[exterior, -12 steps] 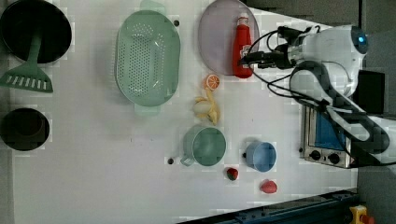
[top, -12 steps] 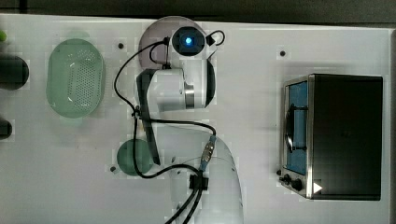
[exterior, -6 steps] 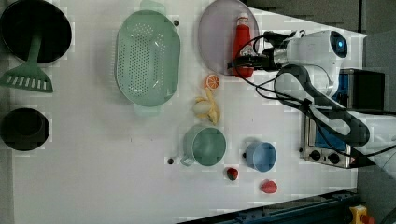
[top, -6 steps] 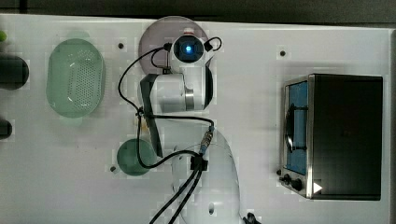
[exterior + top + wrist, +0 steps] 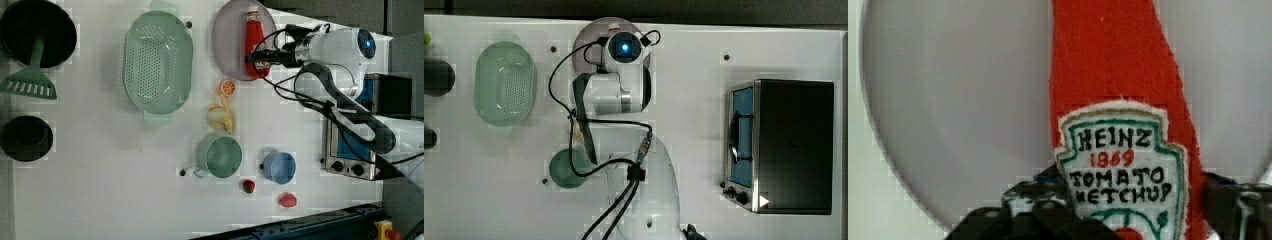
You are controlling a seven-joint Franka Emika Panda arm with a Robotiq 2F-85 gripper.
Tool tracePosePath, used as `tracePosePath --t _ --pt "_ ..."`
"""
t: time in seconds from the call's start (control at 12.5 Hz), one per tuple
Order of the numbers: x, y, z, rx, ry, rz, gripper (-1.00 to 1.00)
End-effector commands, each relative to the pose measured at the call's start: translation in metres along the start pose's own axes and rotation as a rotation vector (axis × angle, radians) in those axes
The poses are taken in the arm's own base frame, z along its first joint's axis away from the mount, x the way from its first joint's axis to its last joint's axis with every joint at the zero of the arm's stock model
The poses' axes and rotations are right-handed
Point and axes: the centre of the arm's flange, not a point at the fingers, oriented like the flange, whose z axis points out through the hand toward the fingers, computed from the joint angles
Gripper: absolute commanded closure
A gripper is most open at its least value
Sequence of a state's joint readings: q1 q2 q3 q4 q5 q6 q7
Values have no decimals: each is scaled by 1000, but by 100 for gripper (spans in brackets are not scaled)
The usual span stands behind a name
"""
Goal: Pick ketchup from plate and place it on table.
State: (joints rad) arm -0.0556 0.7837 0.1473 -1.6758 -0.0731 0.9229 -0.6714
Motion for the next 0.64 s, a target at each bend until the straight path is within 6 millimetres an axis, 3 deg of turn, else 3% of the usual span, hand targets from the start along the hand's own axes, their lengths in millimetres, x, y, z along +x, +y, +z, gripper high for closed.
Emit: tracePosePath --t 0.08,0.32,0.64 --pt "6 4 -9 -3 23 -30 -27" --pt "15 7 -33 -4 58 -19 -26" --pt "32 12 -114 -4 55 31 -27"
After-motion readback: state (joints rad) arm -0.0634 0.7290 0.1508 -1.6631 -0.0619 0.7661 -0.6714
